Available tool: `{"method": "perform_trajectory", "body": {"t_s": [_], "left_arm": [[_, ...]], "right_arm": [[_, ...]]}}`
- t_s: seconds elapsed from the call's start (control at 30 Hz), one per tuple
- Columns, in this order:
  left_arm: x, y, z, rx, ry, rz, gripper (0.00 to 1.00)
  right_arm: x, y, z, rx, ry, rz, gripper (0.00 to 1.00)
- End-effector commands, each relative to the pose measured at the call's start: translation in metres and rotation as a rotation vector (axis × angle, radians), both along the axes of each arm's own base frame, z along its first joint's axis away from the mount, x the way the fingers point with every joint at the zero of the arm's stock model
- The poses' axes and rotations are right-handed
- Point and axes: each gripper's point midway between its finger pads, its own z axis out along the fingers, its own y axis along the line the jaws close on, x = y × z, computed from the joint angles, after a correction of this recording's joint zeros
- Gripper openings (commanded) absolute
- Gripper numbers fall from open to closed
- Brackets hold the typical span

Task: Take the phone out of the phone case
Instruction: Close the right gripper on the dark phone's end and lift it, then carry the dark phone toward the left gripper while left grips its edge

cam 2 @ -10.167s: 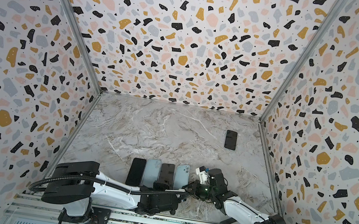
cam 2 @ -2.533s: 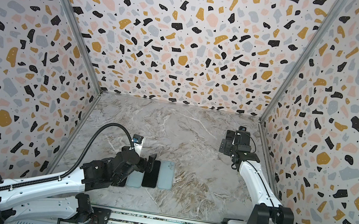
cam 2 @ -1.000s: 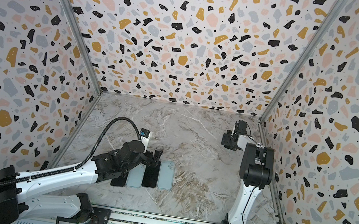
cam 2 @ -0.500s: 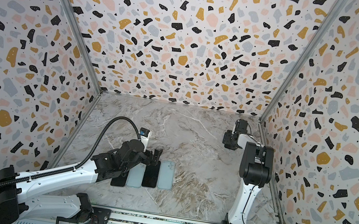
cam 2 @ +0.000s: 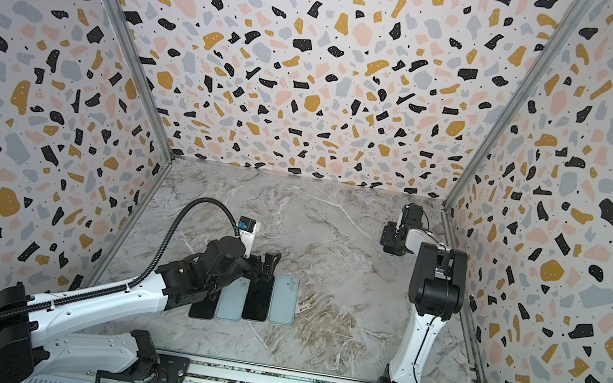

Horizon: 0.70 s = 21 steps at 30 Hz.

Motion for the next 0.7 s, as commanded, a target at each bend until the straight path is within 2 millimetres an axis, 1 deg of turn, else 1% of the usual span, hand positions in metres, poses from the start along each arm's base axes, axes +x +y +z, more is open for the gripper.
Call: {"method": "perform_trajectory", "body": {"t_s": [0.0,0.13,0.27,0.33,0.47,0.53,0.67], "left_arm": [[0.01,-0.023,0.032,-0.17,-0.022,-0.037,1.0],[0.018,-0.034,0.034,-0.263,0.005,-0.049,1.0],[0.028,-0.045,0.035,-0.337,0.026,-0.043,1.0],[0.035,-0.05,0.032,-0.375,0.054,-0.039,1.0],[0.044,-0.064,0.028,-0.459,0.099,-0.061,1.0],[0.049,-0.072,0.023,-0.481,0.134,-0.075,1.0],[0.056,-0.09,0.016,-0.561,0.206,-0.112,1.0]], "right_arm": [[-0.018,0.003,0.009,0.028,0.011,-0.001,0.4],[-0.025,0.01,0.021,0.054,-0.025,0.018,0.33],[-0.033,0.02,0.029,0.07,-0.053,0.043,0.3],[-0.037,0.026,0.034,0.084,-0.066,0.064,0.29],[-0.047,0.043,0.043,0.096,-0.082,0.116,0.27],[-0.053,0.051,0.046,0.098,-0.088,0.135,0.27],[-0.063,0.076,0.058,0.122,-0.112,0.205,0.27]]}}
